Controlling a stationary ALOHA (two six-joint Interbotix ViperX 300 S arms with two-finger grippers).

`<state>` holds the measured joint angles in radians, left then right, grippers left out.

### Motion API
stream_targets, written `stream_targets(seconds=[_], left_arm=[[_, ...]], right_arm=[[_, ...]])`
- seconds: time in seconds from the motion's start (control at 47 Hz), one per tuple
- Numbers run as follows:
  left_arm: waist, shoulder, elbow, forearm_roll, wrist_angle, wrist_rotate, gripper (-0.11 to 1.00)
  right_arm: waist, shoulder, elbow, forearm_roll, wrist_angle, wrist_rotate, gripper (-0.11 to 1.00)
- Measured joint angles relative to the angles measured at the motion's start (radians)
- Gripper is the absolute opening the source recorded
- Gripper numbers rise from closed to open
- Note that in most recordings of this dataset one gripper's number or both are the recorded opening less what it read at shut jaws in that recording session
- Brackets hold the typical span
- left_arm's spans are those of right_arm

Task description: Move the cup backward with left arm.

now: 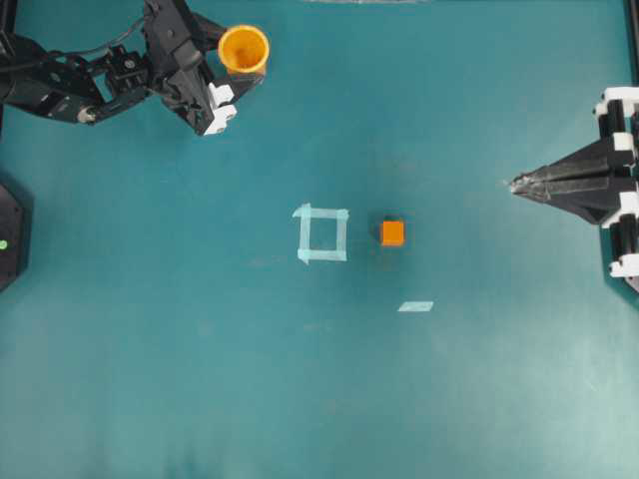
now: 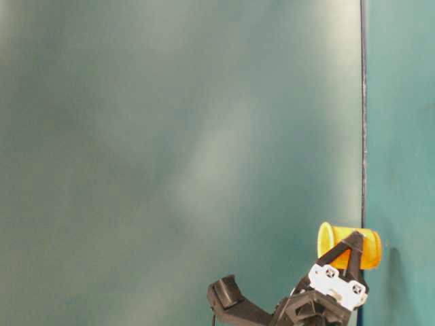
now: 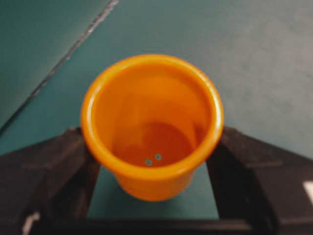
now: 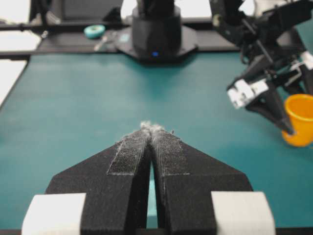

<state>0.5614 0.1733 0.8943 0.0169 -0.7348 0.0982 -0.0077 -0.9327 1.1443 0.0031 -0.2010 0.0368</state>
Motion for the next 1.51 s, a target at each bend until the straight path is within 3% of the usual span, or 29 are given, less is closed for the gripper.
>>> stream_targets(seconds=[0.595,1.51], left_arm=[[0.061,0.026,-0.046,0.0,0.032,-0.014,0.64],[0.067,0.043,-0.058,0.0,0.018,-0.015,0.64]], right_arm=[[-0.003,0.0,0.0,0.0,0.0,0.0,0.0],[-0.005,0.005,0.0,0.0,0.0,0.006,0.0]])
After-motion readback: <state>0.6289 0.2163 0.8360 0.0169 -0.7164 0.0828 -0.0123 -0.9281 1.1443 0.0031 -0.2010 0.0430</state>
